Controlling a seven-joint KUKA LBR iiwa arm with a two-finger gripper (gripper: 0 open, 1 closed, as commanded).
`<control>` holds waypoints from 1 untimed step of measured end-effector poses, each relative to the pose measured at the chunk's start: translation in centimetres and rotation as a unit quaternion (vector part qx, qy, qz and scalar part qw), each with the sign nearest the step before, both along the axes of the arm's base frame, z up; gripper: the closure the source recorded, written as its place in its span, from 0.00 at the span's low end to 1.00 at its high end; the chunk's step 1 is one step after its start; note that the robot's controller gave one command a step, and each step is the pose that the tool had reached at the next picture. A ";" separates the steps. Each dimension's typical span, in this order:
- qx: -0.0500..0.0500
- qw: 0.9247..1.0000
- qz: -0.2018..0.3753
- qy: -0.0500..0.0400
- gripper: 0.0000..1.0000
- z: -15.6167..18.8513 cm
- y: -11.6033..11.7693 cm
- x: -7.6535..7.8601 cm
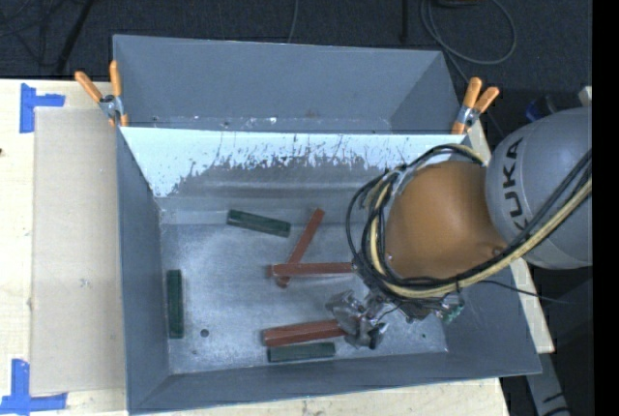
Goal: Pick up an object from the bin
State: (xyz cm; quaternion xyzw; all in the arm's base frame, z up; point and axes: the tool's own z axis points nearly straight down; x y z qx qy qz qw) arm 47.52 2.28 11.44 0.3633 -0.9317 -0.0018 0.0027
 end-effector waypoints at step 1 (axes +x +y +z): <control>0.000 1.000 0.000 -0.001 1.00 2.2 0.0 0.1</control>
Offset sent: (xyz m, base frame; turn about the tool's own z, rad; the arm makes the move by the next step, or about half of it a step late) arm 0.0002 0.0000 0.0363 0.0000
